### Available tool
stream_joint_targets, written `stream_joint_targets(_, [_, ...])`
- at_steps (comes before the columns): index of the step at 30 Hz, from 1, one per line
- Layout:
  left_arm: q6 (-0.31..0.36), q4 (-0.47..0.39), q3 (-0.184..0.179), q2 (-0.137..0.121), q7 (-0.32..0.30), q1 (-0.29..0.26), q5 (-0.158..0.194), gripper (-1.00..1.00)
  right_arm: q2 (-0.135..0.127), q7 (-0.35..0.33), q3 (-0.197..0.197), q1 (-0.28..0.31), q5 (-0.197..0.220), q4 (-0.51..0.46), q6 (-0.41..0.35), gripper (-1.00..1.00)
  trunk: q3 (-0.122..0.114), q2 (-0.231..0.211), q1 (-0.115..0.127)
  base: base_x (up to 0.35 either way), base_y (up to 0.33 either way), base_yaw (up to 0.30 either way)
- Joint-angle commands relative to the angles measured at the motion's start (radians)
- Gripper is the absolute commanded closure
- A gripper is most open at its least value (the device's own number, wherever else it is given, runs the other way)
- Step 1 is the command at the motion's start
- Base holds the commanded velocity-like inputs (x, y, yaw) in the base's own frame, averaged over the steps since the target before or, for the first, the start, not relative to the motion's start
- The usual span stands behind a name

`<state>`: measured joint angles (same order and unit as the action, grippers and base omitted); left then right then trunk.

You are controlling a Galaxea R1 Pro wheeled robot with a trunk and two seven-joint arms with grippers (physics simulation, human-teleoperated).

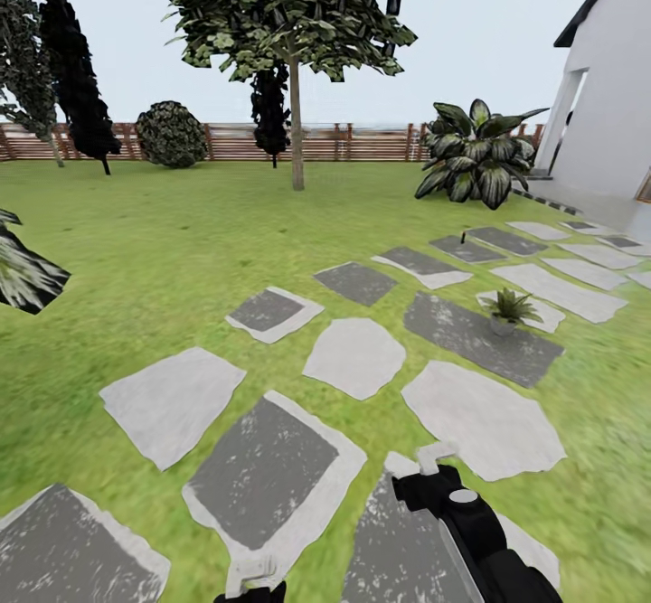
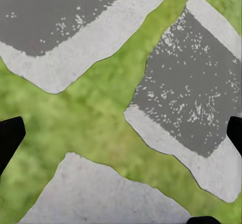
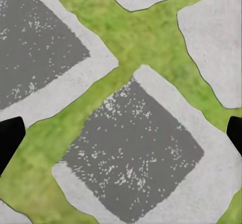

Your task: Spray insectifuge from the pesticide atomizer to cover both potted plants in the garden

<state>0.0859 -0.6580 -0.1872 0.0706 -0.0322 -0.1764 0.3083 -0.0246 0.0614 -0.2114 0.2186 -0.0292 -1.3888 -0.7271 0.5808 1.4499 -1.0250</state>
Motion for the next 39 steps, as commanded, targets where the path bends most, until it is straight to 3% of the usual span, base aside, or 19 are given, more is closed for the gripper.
stream_joint_targets(1, [0.0, 0.0, 0.0, 0.0, 0.0, 0.0, 0.0, -1.0, 0.0, 0.0, 0.0, 0.0, 0.0, 0.0, 0.0, -1.0, 0.0, 0.0, 0.0, 0.32, 0.0, 0.0])
stream_joint_targets(39, [-0.001, 0.007, 0.0, 0.0, 0.0, 0.0, 0.002, -1.0, 0.0, 0.002, 0.001, 0.0, -0.002, -0.005, -0.014, -1.0, 0.0, 0.0, 0.0, 0.32, 0.0, 0.0])
